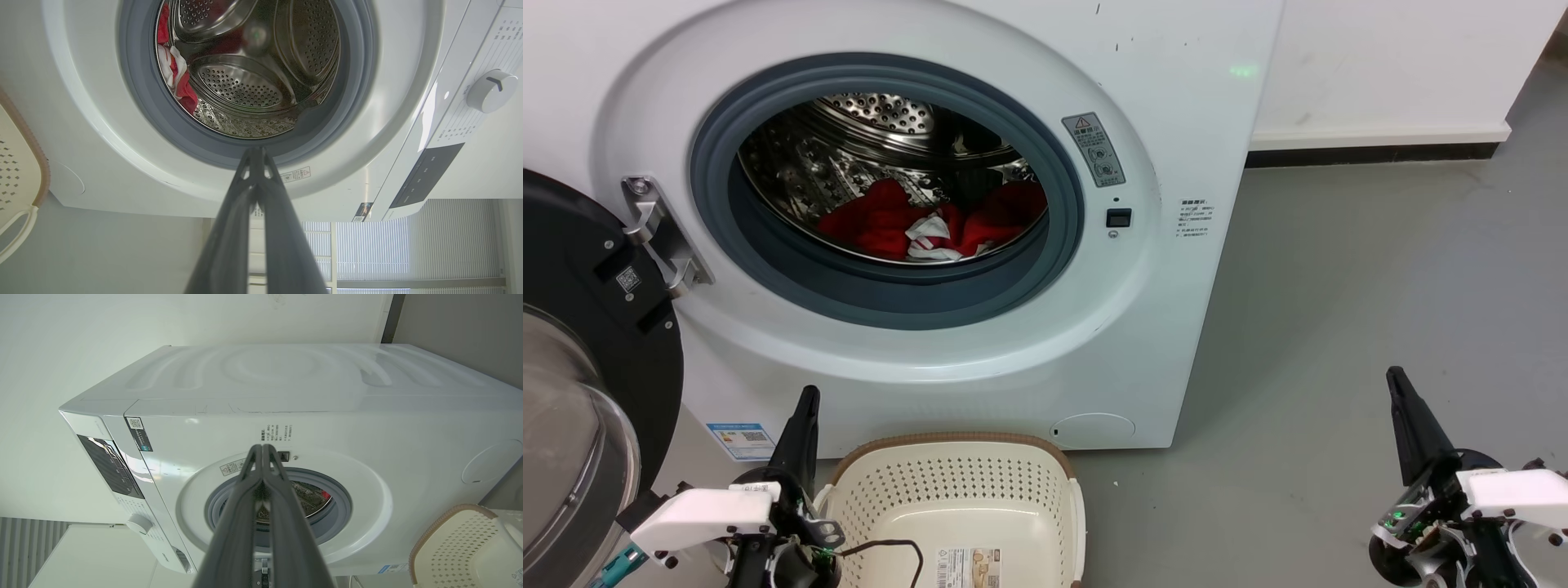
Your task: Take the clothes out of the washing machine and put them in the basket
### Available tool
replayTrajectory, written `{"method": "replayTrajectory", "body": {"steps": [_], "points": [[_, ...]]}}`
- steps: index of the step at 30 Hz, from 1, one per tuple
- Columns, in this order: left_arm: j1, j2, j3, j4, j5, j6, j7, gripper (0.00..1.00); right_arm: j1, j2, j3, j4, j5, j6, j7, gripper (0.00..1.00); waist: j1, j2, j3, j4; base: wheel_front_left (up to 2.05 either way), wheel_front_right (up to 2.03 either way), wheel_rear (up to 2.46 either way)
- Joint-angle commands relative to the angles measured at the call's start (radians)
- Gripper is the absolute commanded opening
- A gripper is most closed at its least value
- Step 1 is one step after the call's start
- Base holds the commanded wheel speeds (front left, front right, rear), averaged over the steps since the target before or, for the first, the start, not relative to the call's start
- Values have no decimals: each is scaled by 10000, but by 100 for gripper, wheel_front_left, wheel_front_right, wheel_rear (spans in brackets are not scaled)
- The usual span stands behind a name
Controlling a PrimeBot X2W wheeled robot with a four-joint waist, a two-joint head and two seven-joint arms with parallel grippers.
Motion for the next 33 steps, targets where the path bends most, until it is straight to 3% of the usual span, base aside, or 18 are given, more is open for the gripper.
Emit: {"method": "replayTrajectory", "body": {"steps": [1,2,10,18,33], "points": [[-55,-17,25,-11,0,-16,39,0,-139,38,5,16,-43,-3,-6,0,0,0,0,0,0,0,0],[10,-2,-11,33,0,0,-8,100,15,0,4,20,1,0,-4,100,0,0,0,0,0,0,0],[-72,-3,-397,-114,152,2,-389,100,73,4,281,-167,-272,0,-390,100,0,0,8,4,0,0,0],[-133,0,-483,-405,1344,2,-775,100,131,6,527,-455,-1201,0,-770,100,0,0,8,20,0,0,0],[-85,0,-743,-976,5160,155,-1475,100,367,9,862,-801,-5635,0,-1471,100,0,0,-47,56,0,0,0]]}}
